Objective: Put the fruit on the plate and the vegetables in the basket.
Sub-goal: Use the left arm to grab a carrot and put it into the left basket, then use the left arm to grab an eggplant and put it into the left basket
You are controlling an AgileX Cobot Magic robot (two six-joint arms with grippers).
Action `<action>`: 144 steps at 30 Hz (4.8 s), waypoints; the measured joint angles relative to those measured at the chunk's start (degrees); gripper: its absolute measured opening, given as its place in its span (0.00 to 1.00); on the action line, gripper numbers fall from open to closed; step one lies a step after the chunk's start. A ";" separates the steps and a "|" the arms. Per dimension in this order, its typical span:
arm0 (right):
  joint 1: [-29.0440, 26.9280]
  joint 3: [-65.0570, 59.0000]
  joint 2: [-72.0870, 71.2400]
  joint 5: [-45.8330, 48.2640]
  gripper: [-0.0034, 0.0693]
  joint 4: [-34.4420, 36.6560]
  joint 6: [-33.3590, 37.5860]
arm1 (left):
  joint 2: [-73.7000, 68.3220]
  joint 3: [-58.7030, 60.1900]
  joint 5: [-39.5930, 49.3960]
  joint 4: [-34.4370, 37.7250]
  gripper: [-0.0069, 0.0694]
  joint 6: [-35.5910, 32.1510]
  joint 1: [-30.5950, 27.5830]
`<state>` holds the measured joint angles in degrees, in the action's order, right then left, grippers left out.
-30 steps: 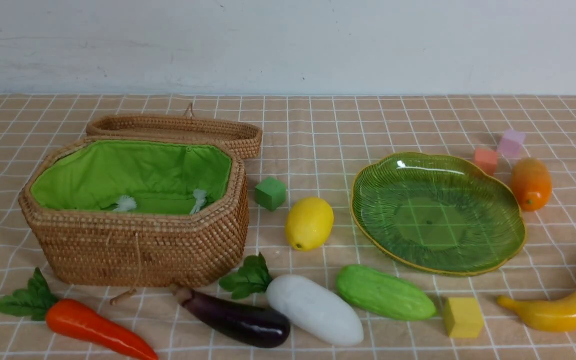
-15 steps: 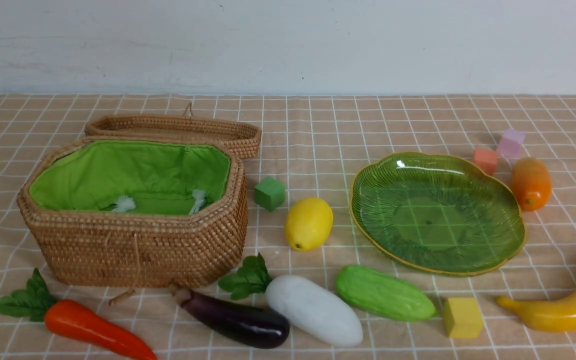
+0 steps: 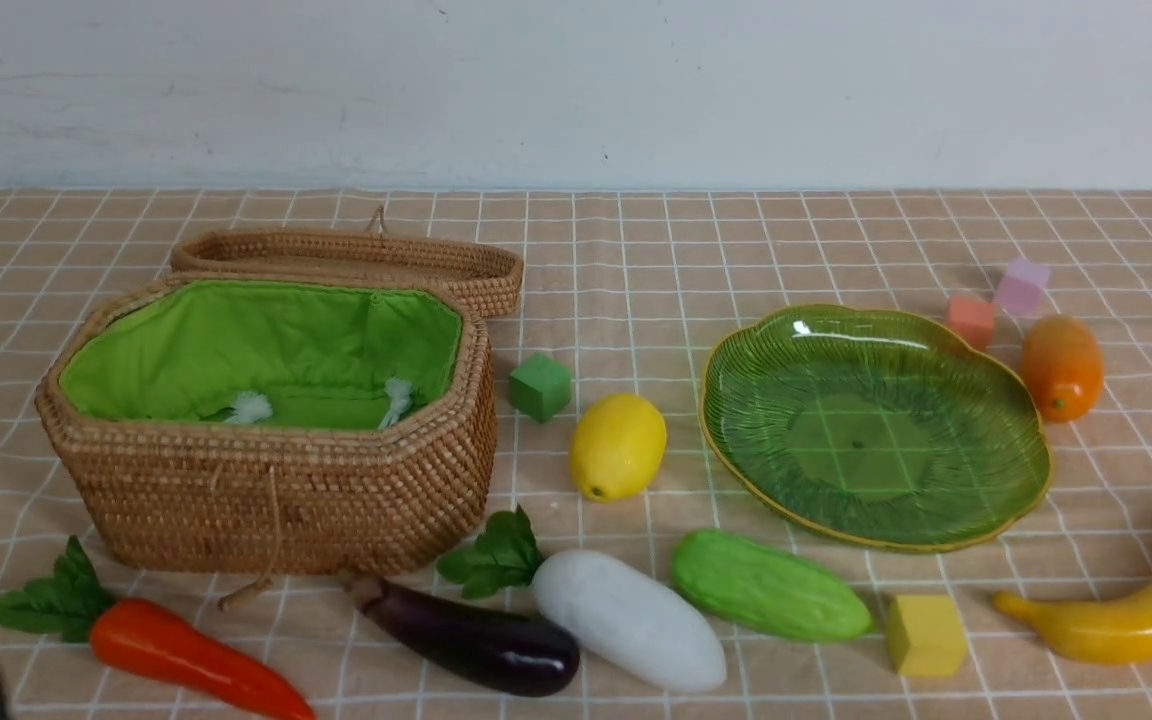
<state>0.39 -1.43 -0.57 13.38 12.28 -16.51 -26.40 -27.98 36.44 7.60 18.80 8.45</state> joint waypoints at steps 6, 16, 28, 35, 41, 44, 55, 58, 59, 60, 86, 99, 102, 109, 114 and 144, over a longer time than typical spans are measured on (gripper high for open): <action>0.00 0.30 0.00 -6.83 0.37 9.34 -6.32 | -12.34 -4.81 11.21 9.95 0.07 -20.21 0.00; 13.04 31.46 14.56 37.75 0.18 12.04 13.67 | -32.93 -11.11 16.06 19.42 0.07 -49.26 0.00; 17.88 43.98 21.94 47.55 0.17 11.59 31.80 | -47.77 -18.52 14.69 10.67 0.40 -85.01 0.00; 17.94 43.98 21.96 46.86 0.17 10.89 32.38 | -55.95 -18.69 7.93 7.05 0.72 -98.88 0.00; 17.94 43.98 21.96 46.50 0.17 10.66 32.38 | -61.30 -18.87 5.62 3.39 0.65 -103.78 0.00; 17.94 43.98 21.96 46.44 0.17 10.51 32.38 | -63.21 -19.09 4.92 0.46 0.57 -103.85 0.00; 17.94 43.98 21.96 46.44 0.17 10.48 32.38 | -66.35 -20.18 4.89 -3.83 0.38 -100.98 0.05; 17.94 43.98 21.96 46.44 0.17 10.48 32.38 | -66.39 -20.23 4.88 -4.15 0.41 -99.75 0.05; 17.94 43.98 21.96 46.44 0.17 10.48 32.38 | -66.39 -20.23 4.79 -4.15 0.43 -99.63 0.05; 17.94 43.98 21.96 46.44 0.17 10.48 32.38 | -66.39 -20.23 4.81 -4.59 0.47 -99.45 0.05; 17.94 43.99 21.96 37.10 0.19 16.17 32.38 | -45.93 -27.87 14.08 -4.55 0.42 -79.38 1.92; 17.94 44.04 22.00 25.90 0.20 18.20 32.38 | -58.35 -45.71 1.62 -7.60 0.42 -78.23 9.21; 17.94 44.04 22.00 26.49 0.20 19.01 32.38 | -63.41 -45.76 -1.05 -12.28 0.49 -75.20 9.21; 17.94 44.04 22.00 29.33 0.21 19.71 32.38 | -64.11 -45.76 -3.65 -17.50 0.94 -60.69 10.10; 17.94 44.88 22.00 34.21 0.21 19.66 32.38 | -58.67 -45.78 5.51 -15.88 0.83 -51.99 16.02; 17.94 50.62 22.00 58.96 0.23 19.33 32.38 | -80.57 -37.58 5.60 -21.32 0.70 -61.71 36.69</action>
<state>18.32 49.19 21.43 72.34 31.61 15.86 -106.98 -65.56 42.04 -13.71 -42.91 45.14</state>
